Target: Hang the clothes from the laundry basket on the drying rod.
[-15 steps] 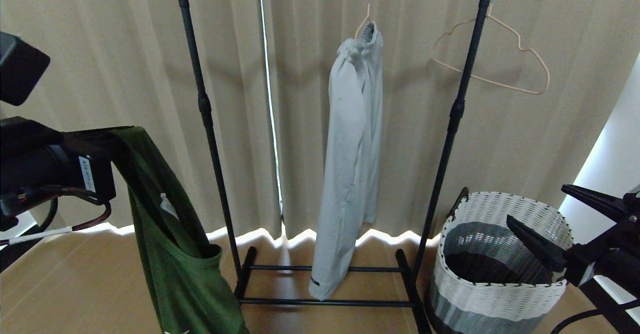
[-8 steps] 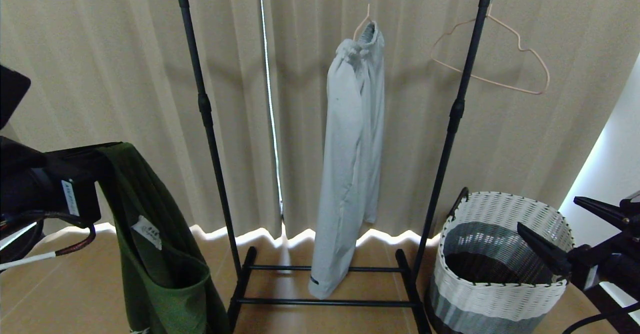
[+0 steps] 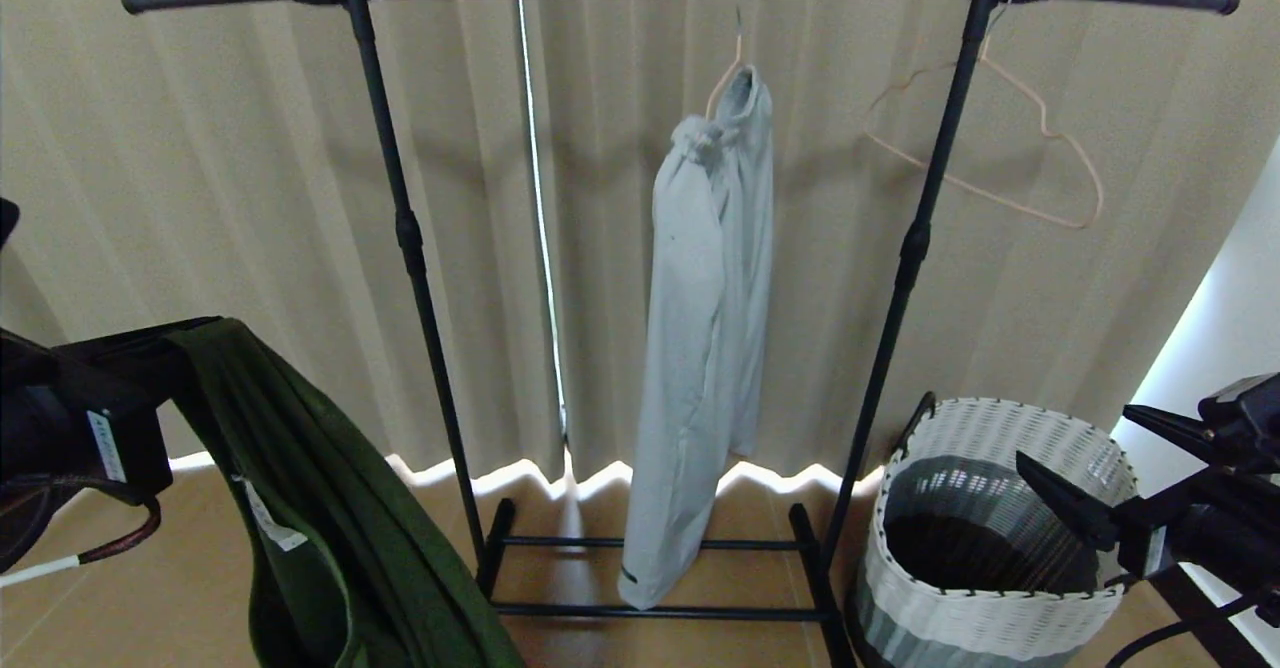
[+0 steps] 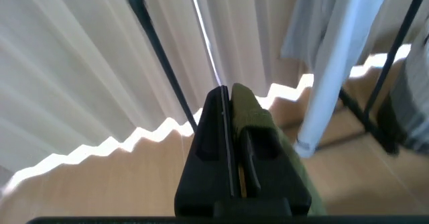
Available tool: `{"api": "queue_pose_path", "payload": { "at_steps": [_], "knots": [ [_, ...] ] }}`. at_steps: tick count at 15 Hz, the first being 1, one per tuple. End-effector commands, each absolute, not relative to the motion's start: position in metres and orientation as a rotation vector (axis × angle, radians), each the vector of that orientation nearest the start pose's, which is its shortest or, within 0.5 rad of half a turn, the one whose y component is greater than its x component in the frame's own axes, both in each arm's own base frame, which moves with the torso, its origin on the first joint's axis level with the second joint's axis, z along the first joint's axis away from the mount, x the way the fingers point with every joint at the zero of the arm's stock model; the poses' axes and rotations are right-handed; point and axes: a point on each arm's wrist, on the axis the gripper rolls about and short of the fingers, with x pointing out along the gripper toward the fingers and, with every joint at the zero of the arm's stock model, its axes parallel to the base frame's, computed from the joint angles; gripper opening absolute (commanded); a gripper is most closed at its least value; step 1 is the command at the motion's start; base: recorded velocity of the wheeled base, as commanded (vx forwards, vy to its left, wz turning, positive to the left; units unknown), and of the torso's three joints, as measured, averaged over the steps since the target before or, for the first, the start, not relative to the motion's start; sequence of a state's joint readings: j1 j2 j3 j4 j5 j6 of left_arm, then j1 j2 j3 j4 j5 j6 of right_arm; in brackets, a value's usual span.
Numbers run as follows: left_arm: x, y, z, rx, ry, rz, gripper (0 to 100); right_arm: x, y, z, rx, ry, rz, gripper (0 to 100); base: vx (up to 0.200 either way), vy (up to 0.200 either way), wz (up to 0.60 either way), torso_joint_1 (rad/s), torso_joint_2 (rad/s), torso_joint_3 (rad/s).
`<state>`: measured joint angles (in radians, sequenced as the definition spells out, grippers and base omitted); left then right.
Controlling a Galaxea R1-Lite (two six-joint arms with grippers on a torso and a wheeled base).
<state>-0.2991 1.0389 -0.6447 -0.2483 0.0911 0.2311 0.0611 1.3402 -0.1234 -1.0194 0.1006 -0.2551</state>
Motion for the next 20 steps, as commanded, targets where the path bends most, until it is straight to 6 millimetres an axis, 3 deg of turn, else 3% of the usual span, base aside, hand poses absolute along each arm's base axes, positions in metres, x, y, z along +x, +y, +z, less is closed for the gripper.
{"api": "queue_pose_path", "payload": {
  "at_steps": [1,4,15,20],
  "knots": [
    [0.133,-0.039,0.246,0.259,0.119,-0.223,0,0.163,0.012,0.134,-0.251,0.179,0.187,100,0.000,0.000,0.00,0.095,-0.65,-0.251],
    [0.133,-0.039,0.246,0.259,0.120,-0.224,0,0.163,0.012,0.134,-0.251,0.179,0.187,100,0.000,0.000,0.00,0.074,-0.52,-0.260],
    [0.126,-0.037,0.236,0.261,0.137,-0.226,0,0.161,0.009,0.138,-0.250,0.144,0.159,100,0.000,0.000,0.00,0.273,-0.49,-0.263],
    [0.108,-0.031,0.222,0.263,0.140,-0.233,0,0.149,0.007,0.139,-0.259,0.109,0.118,100,0.000,0.000,0.00,0.257,-0.53,-0.272]
  ]
}}
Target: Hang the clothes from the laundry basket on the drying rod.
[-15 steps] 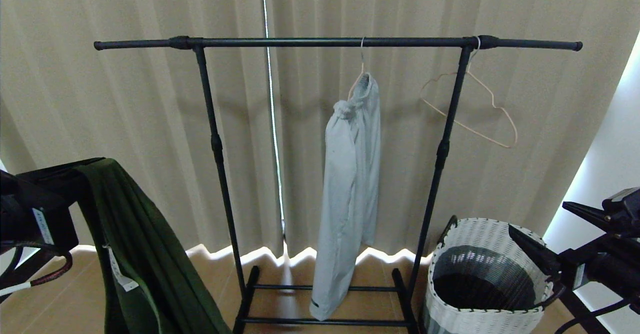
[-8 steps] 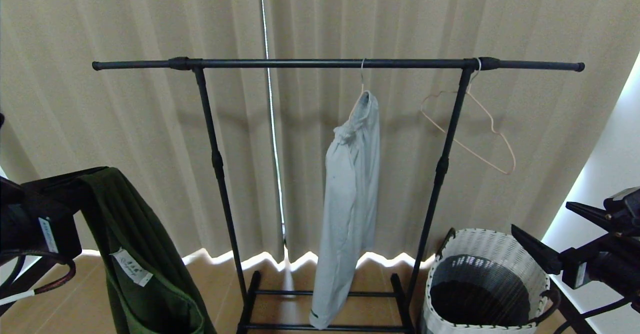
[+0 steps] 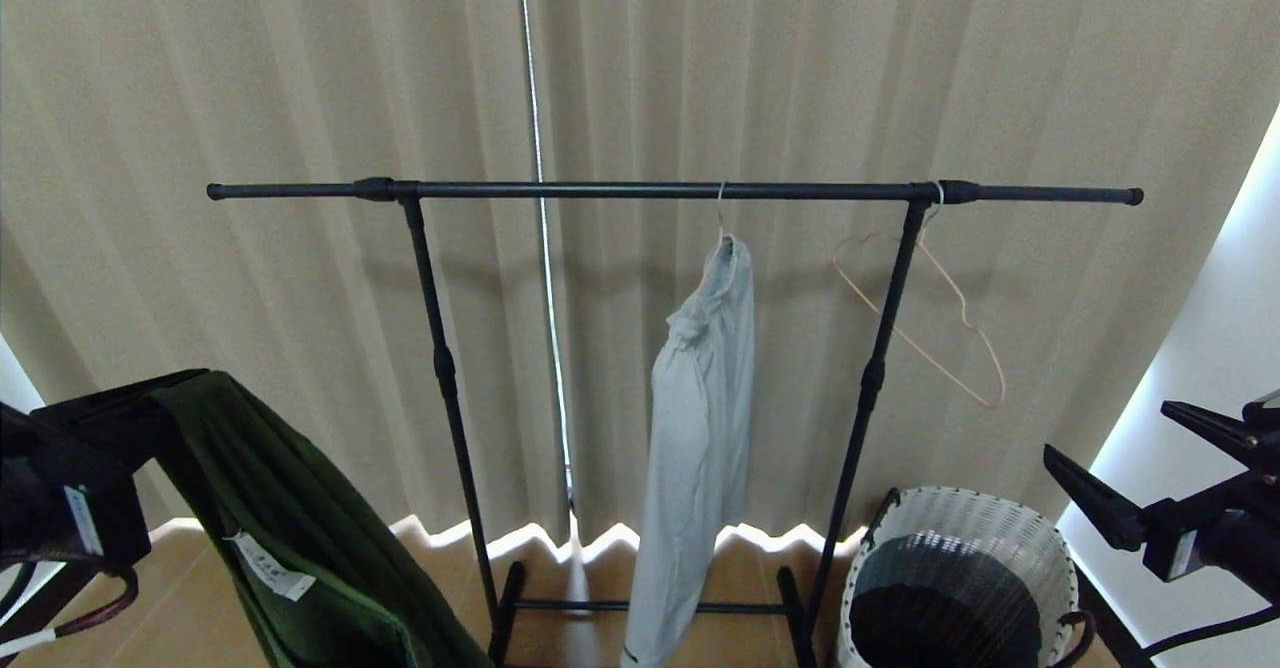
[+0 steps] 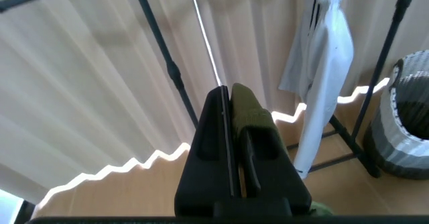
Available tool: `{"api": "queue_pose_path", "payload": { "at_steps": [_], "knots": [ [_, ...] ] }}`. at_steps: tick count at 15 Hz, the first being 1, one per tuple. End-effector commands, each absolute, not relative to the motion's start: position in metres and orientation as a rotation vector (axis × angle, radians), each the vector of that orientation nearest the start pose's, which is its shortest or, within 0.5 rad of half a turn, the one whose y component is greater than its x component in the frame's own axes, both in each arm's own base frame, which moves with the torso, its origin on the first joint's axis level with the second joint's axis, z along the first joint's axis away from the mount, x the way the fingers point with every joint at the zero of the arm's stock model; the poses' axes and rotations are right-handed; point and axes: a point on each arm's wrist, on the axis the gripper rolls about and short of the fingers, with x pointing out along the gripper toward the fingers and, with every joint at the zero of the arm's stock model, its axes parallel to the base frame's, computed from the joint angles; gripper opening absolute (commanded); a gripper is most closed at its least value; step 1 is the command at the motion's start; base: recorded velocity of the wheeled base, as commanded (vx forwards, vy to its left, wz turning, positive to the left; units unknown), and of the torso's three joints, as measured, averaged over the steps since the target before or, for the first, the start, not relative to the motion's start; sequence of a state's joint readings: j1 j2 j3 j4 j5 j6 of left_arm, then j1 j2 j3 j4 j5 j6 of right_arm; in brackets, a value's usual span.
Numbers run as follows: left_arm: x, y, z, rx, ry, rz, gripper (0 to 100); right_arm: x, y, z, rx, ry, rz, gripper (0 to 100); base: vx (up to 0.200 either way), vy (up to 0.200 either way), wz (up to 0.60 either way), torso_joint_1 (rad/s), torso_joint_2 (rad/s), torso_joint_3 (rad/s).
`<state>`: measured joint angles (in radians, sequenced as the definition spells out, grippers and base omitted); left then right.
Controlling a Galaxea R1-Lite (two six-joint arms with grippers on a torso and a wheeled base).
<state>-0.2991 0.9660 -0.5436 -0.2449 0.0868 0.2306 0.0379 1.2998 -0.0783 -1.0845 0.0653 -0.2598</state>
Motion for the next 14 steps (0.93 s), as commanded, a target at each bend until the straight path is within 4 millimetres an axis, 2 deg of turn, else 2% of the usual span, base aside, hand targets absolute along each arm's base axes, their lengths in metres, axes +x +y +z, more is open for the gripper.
{"api": "queue_pose_path", "payload": {
  "at_steps": [1,3,6,8,14],
  "knots": [
    [0.103,-0.030,0.219,0.259,0.136,-0.235,0,0.150,0.006,0.141,-0.259,0.103,0.105,100,0.000,0.000,0.00,0.281,-0.56,-0.281],
    [0.097,-0.029,0.214,0.254,0.135,-0.236,0,0.155,-0.002,0.143,-0.263,0.167,-0.007,100,0.000,0.000,0.00,0.193,-0.40,-0.200],
    [0.096,-0.028,0.196,0.228,0.102,-0.231,0,0.155,-0.002,0.150,-0.257,0.288,0.003,100,0.000,0.000,0.00,0.050,-0.11,-0.051],
    [0.099,-0.029,0.195,0.226,0.049,-0.236,0,0.156,-0.002,0.156,-0.218,0.353,0.008,100,0.000,0.000,0.00,0.000,0.00,0.000],
    [0.098,-0.029,0.188,0.239,0.068,-0.250,0,0.160,-0.002,0.157,-0.200,0.379,0.006,100,0.000,0.000,0.00,0.000,0.00,0.000]
  ]
}}
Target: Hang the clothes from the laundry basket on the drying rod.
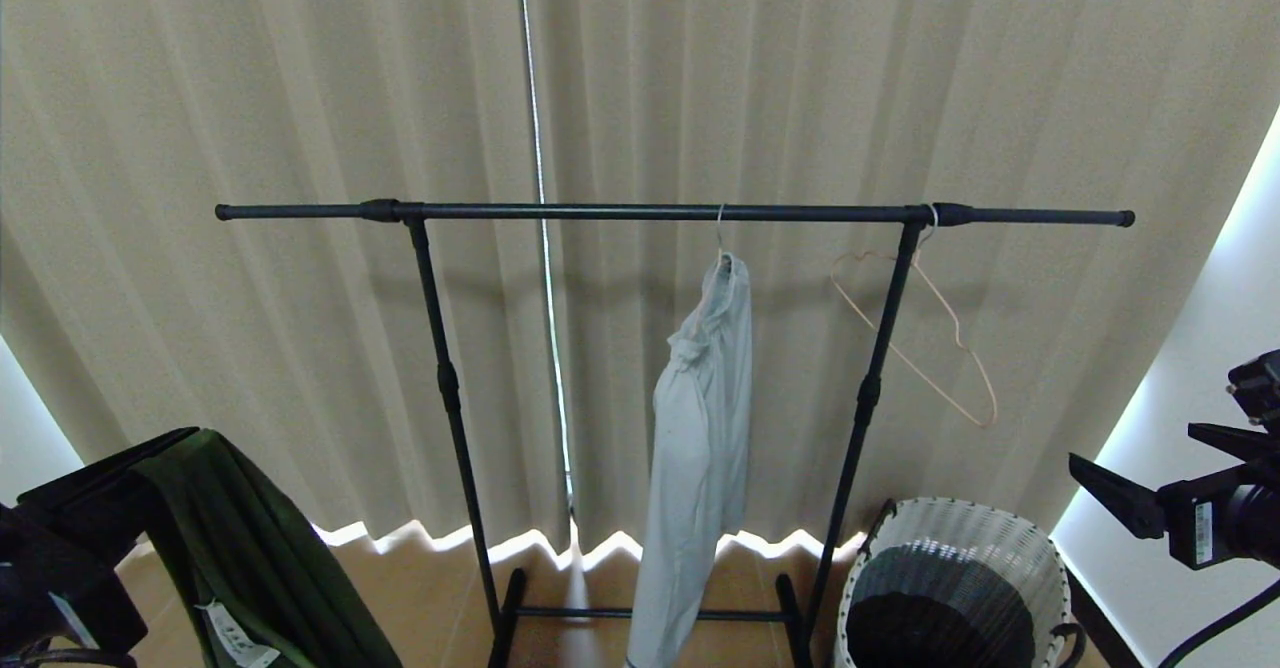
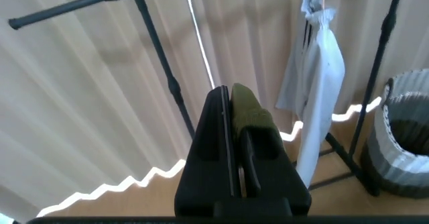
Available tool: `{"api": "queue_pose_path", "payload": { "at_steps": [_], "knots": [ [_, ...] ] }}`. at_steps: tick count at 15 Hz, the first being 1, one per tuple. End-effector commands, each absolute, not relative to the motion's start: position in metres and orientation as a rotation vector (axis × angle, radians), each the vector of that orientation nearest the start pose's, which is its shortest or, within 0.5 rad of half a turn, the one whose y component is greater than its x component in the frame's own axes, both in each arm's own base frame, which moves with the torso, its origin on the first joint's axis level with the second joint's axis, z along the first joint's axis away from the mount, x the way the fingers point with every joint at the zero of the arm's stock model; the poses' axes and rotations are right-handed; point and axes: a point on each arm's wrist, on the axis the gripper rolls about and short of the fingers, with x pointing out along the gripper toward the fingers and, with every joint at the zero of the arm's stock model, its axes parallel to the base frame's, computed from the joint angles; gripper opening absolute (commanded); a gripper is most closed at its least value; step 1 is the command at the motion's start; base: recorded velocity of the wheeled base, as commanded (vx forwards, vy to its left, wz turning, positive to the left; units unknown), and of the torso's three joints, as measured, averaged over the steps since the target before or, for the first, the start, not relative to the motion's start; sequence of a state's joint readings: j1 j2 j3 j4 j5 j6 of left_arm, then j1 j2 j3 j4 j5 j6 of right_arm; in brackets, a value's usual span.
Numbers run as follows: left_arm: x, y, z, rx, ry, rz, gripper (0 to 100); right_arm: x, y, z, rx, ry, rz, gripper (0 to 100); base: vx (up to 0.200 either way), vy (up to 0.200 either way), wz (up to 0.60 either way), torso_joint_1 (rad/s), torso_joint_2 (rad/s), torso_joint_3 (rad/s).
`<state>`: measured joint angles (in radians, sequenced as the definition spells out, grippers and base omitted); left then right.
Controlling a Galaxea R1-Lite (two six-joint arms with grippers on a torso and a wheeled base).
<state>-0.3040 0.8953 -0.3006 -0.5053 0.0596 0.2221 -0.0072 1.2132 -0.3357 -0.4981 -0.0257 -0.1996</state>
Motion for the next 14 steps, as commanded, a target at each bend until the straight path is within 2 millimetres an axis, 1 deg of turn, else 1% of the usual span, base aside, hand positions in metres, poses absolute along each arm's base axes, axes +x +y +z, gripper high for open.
{"api": "queue_pose_path", "payload": {
  "at_steps": [1,2,3,13,14],
  "knots": [
    [0.0979,-0.0299,0.1885,0.232,0.064,-0.278,0,0.1600,-0.0018,0.1570,-0.201,0.381,0.003,100,0.000,0.000,0.00,0.000,0.00,0.000],
    [0.0950,-0.0302,0.1894,0.212,0.048,-0.341,0,0.1598,-0.0019,0.1567,-0.201,0.381,0.002,100,0.000,0.000,0.00,0.000,0.00,0.000],
    [0.0931,-0.0303,0.1906,0.201,0.038,-0.368,0,0.1600,-0.0019,0.1572,-0.201,0.380,0.001,100,0.000,0.000,0.00,0.000,0.00,0.000],
    [0.0940,-0.0276,0.1905,0.207,0.041,-0.344,0,0.1593,-0.0017,0.1555,-0.204,0.386,-0.001,100,0.000,0.000,0.00,0.000,0.00,0.000],
    [0.0940,-0.0276,0.1905,0.207,0.041,-0.344,0,0.1593,-0.0020,0.1555,-0.203,0.386,-0.002,100,0.000,-0.200,0.00,0.002,0.00,-0.002]
  ]
}}
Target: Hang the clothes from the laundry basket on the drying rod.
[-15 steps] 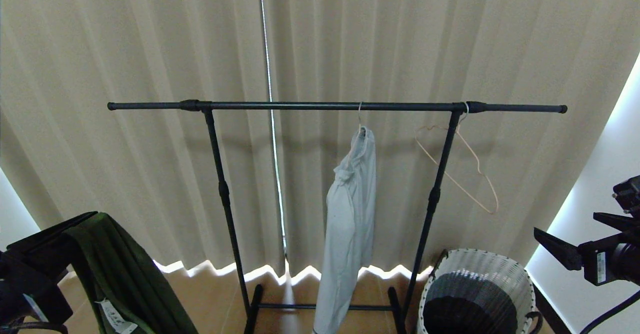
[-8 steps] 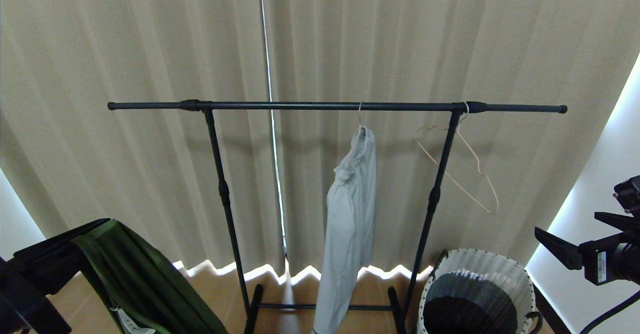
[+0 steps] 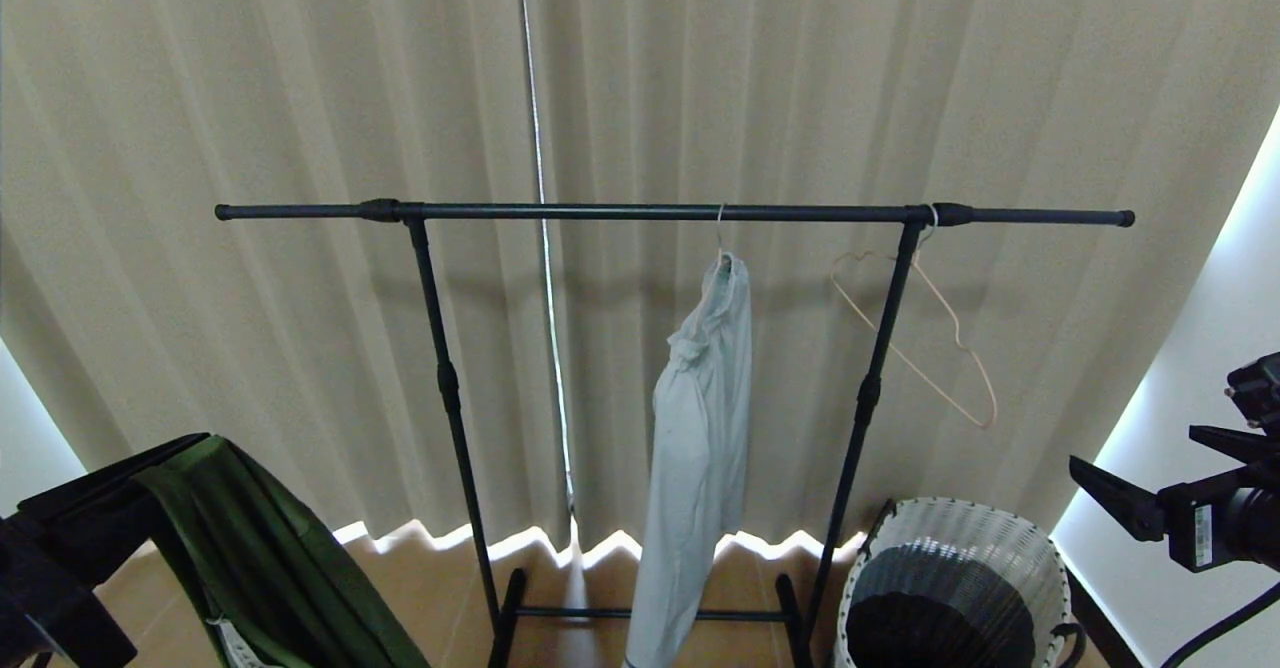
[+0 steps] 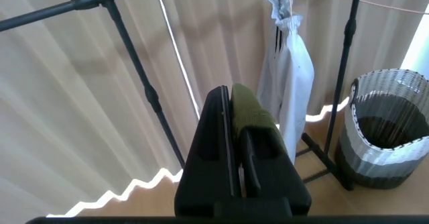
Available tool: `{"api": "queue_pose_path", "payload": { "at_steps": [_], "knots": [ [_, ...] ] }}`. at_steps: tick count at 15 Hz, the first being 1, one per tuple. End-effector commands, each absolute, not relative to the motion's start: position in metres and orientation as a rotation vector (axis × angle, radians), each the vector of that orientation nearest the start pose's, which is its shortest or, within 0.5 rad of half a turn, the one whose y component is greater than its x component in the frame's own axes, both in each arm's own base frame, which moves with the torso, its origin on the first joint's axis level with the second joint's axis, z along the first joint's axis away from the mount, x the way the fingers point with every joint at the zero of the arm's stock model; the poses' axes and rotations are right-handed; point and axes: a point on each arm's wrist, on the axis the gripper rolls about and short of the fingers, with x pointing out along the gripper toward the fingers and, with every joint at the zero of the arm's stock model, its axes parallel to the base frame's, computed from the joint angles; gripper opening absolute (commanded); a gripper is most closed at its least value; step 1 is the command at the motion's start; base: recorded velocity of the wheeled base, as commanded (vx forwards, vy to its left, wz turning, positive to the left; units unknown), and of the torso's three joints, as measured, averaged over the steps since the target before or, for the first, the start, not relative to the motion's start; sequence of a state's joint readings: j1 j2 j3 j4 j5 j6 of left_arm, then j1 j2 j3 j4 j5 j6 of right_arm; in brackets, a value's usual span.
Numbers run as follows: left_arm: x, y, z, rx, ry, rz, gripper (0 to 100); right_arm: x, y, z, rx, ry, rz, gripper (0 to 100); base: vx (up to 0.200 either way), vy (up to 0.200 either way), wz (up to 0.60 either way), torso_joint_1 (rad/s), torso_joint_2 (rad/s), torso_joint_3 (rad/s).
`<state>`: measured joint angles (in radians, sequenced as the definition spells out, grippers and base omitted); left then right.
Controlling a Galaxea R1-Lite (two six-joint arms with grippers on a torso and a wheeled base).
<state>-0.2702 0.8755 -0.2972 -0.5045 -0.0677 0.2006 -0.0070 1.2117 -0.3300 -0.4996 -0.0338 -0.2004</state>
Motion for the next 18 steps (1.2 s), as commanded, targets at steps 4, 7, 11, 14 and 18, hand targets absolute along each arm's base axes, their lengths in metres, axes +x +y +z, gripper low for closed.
{"api": "queue_pose_path", "payload": {
  "at_steps": [4,7,11,14,18],
  "knots": [
    [0.0932,-0.0274,0.1894,0.207,0.043,-0.344,0,0.1589,-0.0017,0.1547,-0.203,0.389,0.001,100,0.000,-0.200,0.00,0.006,0.00,0.002],
    [0.0932,-0.0275,0.1896,0.207,0.041,-0.345,0,0.1589,-0.0020,0.1555,-0.203,0.385,-0.002,100,0.000,-0.200,0.00,0.006,0.00,0.004],
    [0.0920,-0.0275,0.1880,0.205,0.042,-0.353,0,0.1588,-0.0020,0.1562,-0.203,0.382,-0.003,100,0.000,0.000,0.00,0.000,0.00,0.000],
    [0.0895,-0.0268,0.1893,0.202,0.028,-0.352,0,0.1586,-0.0020,0.1564,-0.203,0.380,-0.003,100,0.000,0.000,0.00,0.000,0.00,0.000],
    [0.0895,-0.0267,0.1915,0.197,0.021,-0.352,0,0.1593,-0.0017,0.1563,-0.204,0.382,-0.001,100,0.000,0.000,0.00,0.000,0.00,0.000]
  ]
}}
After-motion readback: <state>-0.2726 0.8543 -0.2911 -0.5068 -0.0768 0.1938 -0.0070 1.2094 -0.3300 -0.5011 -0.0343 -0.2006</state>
